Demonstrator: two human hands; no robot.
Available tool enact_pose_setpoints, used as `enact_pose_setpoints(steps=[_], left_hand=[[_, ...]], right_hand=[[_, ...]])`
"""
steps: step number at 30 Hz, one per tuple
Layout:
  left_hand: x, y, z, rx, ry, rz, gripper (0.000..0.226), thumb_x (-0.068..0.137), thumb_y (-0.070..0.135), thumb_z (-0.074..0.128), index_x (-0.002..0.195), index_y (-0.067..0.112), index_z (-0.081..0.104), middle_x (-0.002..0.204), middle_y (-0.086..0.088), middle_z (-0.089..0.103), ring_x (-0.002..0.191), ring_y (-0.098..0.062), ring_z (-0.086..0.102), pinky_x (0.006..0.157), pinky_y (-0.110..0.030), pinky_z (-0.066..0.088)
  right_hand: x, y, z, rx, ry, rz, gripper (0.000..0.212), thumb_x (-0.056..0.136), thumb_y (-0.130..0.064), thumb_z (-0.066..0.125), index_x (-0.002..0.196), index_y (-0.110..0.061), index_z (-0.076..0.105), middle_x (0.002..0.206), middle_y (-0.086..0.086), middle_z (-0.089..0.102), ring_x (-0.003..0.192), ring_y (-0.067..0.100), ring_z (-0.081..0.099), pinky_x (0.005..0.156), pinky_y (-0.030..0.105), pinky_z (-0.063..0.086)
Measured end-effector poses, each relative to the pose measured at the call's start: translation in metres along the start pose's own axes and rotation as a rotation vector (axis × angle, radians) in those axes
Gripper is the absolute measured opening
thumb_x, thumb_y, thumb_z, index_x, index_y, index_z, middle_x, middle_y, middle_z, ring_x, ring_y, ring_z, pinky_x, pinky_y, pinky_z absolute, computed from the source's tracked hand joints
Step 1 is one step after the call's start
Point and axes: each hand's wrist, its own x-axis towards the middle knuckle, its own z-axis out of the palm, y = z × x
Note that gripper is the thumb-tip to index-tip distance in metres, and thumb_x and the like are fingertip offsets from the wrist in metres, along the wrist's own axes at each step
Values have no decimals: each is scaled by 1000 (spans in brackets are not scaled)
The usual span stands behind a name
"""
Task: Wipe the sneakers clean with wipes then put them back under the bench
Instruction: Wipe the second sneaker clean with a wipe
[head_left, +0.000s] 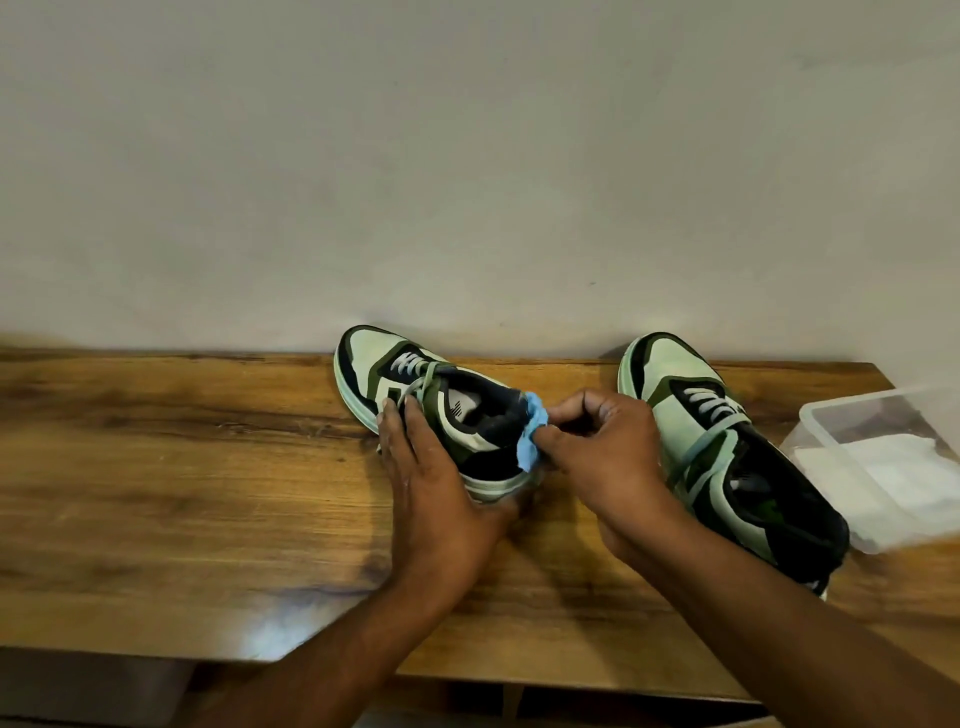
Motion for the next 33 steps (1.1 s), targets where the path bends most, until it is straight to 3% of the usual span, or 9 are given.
enact_pose_setpoints(steps=[3,10,13,16,18,20,24,30,33], left_hand=[[0,1,0,8,11,6,147,61,65,85,166,15,-5,173,2,-15,161,-22,-9,130,-47,18],[0,1,1,6,11,-1,149,61,69,85,166,14,-5,173,-3,-14,160,-20,-11,128,-36,6],[0,0,1,15,10,-1,148,61,66,87,166,14,-5,173,-3,-14,160,-22,-10,130,-39,9],[0,0,1,14,14,7,148,61,69,84,165,15,-5,173,-3,-13,160,-23,-9,126,-35,7],[0,0,1,4,8,3,149,61,70,85,166,15,-6,173,-3,-14,160,-22,-10,126,-35,7],[0,1,1,-1,3,-3,150,61,71,85,166,15,-6,173,-2,-15,160,-20,-12,126,-34,6],[0,2,0,-8,5,-11,150,57,76,78,166,14,-4,173,-4,-14,160,-21,-10,128,-36,6],[0,1,-1,19,10,4,146,64,60,89,165,15,-6,173,-3,-14,160,-21,-11,130,-40,9],[0,2,-2,8,-4,3,148,63,65,87,165,17,-8,173,-1,-16,160,-19,-12,128,-37,7]], right_hand=[[-1,6,2,47,-6,134,18,78,4,81,71,-10,73,72,8,75,76,38,75,68,51,64],[-3,-20,0,84,-2,-250,19,85,5,77,90,-12,81,87,-6,79,80,9,76,74,25,62],[3,-4,-1,-56,-15,-87,20,83,0,78,86,-19,82,82,-7,79,79,11,76,73,32,64],[8,3,-2,3,-38,135,16,83,-1,79,80,-16,80,79,1,79,82,25,78,75,44,65],[6,-4,-2,74,-13,27,17,84,1,79,83,-16,80,82,1,79,82,21,77,77,43,65],[-1,-17,-3,70,-22,-211,19,85,4,78,89,-14,81,86,-3,79,82,13,76,76,33,64],[-7,-25,-5,-146,-46,-603,22,83,6,76,93,-13,81,92,-8,77,86,7,73,74,22,59],[6,-4,-8,-174,-39,-175,22,82,0,80,85,-22,82,80,-11,77,74,5,73,74,41,64],[-9,-17,-7,-76,-25,-447,22,83,4,79,90,-16,81,87,-9,77,82,9,74,74,33,64]])
